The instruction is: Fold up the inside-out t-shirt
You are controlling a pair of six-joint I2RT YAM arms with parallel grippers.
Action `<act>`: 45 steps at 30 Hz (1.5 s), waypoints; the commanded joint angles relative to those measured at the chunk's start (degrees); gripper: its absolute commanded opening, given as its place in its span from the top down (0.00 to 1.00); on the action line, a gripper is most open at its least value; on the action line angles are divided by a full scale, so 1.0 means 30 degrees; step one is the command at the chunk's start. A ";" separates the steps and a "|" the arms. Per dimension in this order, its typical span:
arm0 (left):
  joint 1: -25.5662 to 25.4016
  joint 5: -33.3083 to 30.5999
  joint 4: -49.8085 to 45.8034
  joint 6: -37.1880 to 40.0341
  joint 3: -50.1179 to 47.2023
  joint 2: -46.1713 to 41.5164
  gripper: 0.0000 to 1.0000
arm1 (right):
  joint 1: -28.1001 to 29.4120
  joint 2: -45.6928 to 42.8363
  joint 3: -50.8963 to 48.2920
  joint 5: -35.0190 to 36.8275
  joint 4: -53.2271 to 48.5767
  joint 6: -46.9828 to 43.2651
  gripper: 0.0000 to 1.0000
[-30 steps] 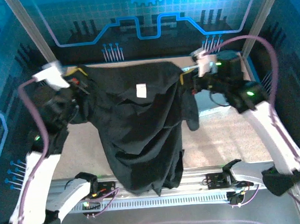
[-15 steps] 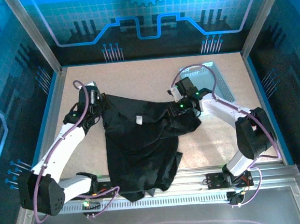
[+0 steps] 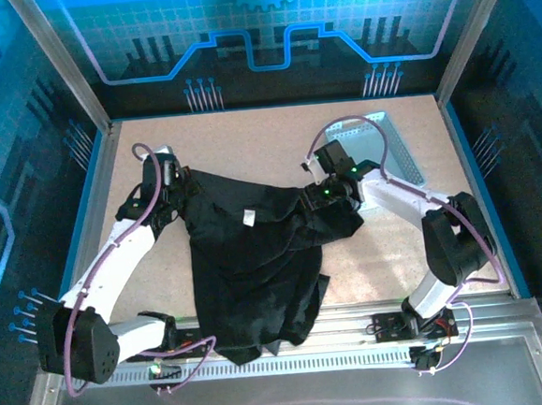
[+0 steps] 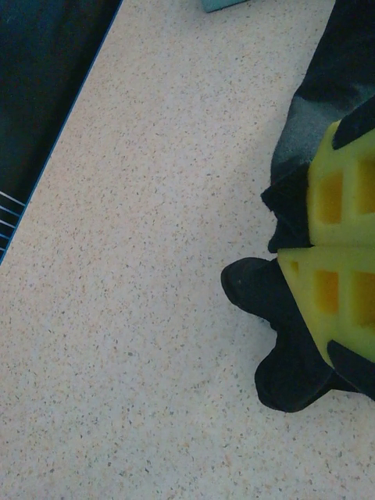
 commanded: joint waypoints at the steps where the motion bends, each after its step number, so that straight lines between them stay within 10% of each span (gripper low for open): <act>1: 0.0340 -0.0367 0.0649 0.0174 0.0036 -0.0286 1.00 | 0.0418 0.0578 0.0557 0.0357 -0.0316 -0.0023 0.52; 13: 0.0796 -0.0591 -0.0230 0.0168 0.0928 -0.0754 1.00 | 0.1275 -0.3008 0.0206 0.2211 -0.2359 -0.0068 1.00; 35: 0.1752 0.2181 0.0855 0.0210 0.6482 -1.2403 1.00 | 0.0492 -1.6022 0.7847 -0.3875 -0.3556 -0.0783 1.00; 45: 0.1757 0.3422 -0.7755 0.0719 1.1446 -0.4329 1.00 | 0.0508 -1.1433 0.8067 -0.1151 -0.7214 -0.0698 1.00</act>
